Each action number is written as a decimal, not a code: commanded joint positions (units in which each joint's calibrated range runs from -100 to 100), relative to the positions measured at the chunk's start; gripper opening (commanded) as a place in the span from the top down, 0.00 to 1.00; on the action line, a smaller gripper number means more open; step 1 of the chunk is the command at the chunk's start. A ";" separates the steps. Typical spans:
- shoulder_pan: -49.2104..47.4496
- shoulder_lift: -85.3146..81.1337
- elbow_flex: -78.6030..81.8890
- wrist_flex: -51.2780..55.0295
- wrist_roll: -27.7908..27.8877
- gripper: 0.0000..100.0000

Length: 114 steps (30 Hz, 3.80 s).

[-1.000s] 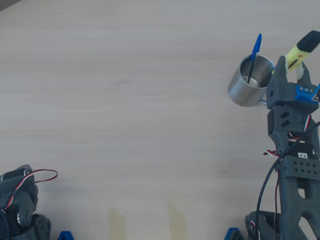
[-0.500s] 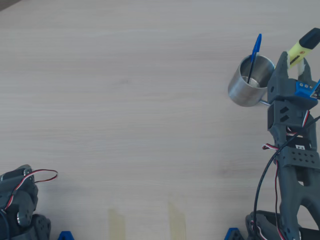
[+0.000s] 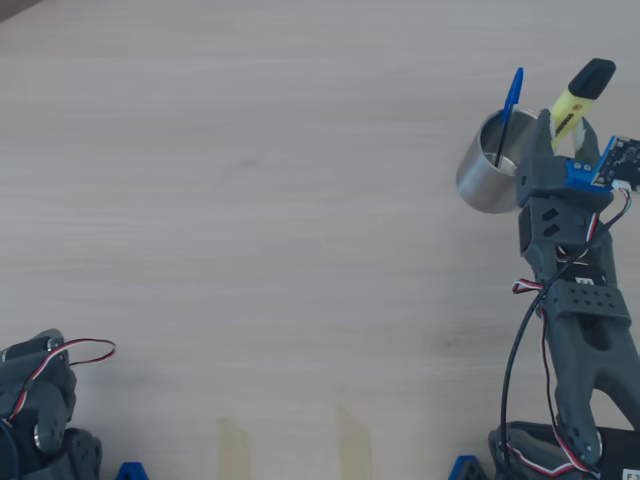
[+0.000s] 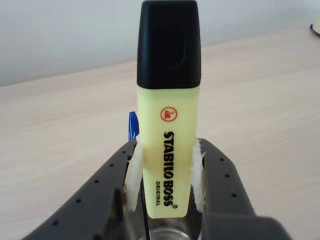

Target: Grab the yellow pen and put it in the silver cup.

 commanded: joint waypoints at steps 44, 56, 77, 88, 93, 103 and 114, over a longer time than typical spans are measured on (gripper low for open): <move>-2.94 9.81 7.88 -11.83 1.10 0.93; -2.85 9.81 8.06 -11.83 1.10 0.92; -2.76 9.64 7.97 -11.83 1.10 0.92; -3.02 9.64 7.25 -12.35 1.15 0.74; -3.63 9.64 5.80 -11.75 0.73 0.60; -3.63 5.57 4.98 -5.83 0.63 0.54; -4.51 3.91 2.53 -0.76 0.58 0.54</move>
